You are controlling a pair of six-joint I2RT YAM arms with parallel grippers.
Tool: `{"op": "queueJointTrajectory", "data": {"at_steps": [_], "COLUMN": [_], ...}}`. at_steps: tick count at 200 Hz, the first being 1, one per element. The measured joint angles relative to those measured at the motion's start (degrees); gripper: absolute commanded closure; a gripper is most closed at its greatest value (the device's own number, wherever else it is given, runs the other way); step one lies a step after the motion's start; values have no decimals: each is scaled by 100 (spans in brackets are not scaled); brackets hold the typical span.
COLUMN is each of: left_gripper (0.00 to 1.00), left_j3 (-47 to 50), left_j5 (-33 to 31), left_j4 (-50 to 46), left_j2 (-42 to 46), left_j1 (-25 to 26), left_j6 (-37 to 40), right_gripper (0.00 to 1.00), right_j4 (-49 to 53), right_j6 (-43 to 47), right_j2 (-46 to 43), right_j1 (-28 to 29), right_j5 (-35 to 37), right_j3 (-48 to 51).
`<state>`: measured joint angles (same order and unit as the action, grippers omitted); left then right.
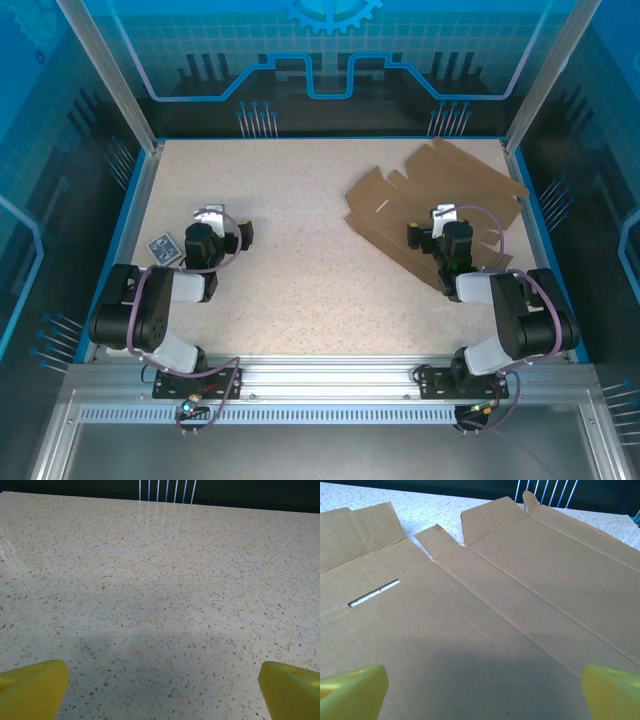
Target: Fold the paper box
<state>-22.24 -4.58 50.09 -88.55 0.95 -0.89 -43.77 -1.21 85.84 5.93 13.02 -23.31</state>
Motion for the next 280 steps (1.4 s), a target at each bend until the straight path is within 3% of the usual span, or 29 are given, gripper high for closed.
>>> {"op": "queueJointTrajectory", "data": {"at_steps": [226, 256, 280], "left_gripper": [1, 1, 1], "left_j3": [26, 13, -518], "left_j5": [-109, -614, -1095], "left_j4": [9, -863, -2249], "left_j2": [48, 1019, 2026], "left_j1": [0, -2, -15], "left_j6": [-20, -208, -960], "right_gripper": [0, 0, 0], "right_j4": [70, 789, 1784], "right_j6": [-4, -146, -837], "right_j2": [-13, -407, -1399], "right_j1": [0, 7, -35], "right_j5": [31, 481, 1176], "right_j3": [-13, -195, -428]}}
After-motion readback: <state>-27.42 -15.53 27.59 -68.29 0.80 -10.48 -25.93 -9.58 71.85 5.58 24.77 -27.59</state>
